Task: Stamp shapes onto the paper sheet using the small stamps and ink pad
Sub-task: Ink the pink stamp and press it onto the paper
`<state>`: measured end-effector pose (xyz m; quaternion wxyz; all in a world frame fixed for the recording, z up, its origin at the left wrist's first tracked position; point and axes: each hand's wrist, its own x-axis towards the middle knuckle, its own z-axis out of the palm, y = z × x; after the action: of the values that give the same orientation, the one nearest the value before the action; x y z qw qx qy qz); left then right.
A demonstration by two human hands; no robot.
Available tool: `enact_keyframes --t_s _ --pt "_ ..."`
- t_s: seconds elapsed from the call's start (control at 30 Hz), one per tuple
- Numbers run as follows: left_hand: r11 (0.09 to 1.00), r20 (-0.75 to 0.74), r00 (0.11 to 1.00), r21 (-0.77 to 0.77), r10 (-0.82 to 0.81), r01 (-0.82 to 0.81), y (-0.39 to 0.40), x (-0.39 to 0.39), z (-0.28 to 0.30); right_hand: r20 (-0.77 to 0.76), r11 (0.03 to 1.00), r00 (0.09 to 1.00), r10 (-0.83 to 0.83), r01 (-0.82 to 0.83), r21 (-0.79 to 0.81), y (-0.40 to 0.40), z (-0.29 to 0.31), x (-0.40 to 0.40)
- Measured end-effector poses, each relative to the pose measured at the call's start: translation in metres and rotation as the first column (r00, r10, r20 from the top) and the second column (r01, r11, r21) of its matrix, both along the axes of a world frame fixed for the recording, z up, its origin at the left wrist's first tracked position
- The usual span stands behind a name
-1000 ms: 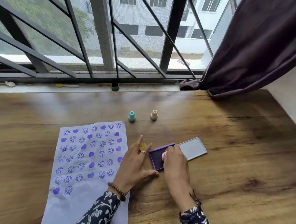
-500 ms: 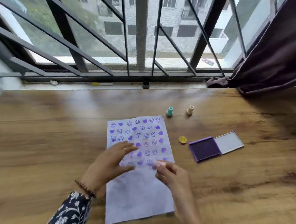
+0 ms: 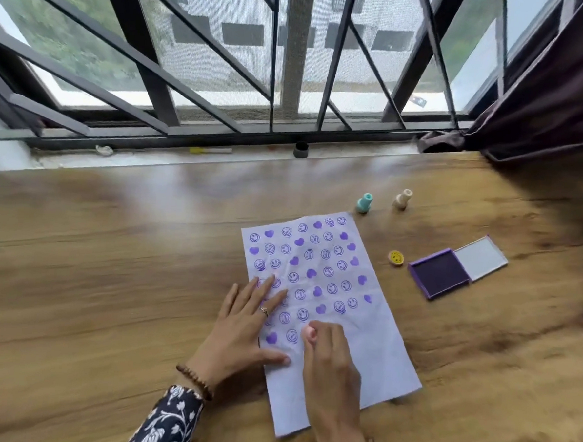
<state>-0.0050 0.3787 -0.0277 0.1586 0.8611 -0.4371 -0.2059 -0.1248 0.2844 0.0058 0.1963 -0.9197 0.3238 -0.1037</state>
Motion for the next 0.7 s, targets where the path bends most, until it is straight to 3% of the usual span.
enact_keyframes --t_s 0.1,0.27,0.33,0.47,0.57,0.6,0.67,0.7 --pt "1.000 0.008 1.000 -0.007 -0.002 0.002 0.001 0.001 -0.001 -0.107 0.993 0.993 0.050 -0.061 -0.097 -0.003 0.001 0.006" --pt "1.000 0.008 1.000 -0.004 -0.003 0.003 0.002 0.002 -0.006 -0.267 0.985 0.955 0.126 -0.152 -0.076 -0.014 0.007 0.016" --pt "1.000 0.006 1.000 -0.009 0.005 -0.005 0.002 0.002 -0.007 -0.337 0.978 0.921 0.195 -0.210 -0.009 -0.019 0.007 0.021" --pt "1.000 -0.002 1.000 0.011 -0.001 0.001 0.002 0.003 -0.007 -0.335 0.965 0.905 0.262 -0.254 0.068 -0.031 0.007 0.027" --pt "1.000 -0.020 1.000 0.017 -0.006 0.006 0.002 0.004 -0.005 -0.188 0.931 0.966 0.177 -0.103 0.350 -0.050 0.011 0.024" --pt "1.000 -0.037 0.999 0.008 0.002 -0.002 0.002 0.003 -0.005 -0.113 0.847 0.991 0.073 -0.002 0.532 -0.061 0.014 0.021" --pt "0.999 -0.065 0.997 -0.019 0.034 -0.035 0.000 0.002 -0.002 -0.009 0.525 0.987 -0.163 0.094 0.846 -0.085 0.021 0.012" --pt "0.998 -0.068 0.996 -0.031 0.054 -0.056 -0.002 0.001 0.000 0.007 0.376 0.969 -0.249 0.090 0.922 -0.098 0.025 0.006"
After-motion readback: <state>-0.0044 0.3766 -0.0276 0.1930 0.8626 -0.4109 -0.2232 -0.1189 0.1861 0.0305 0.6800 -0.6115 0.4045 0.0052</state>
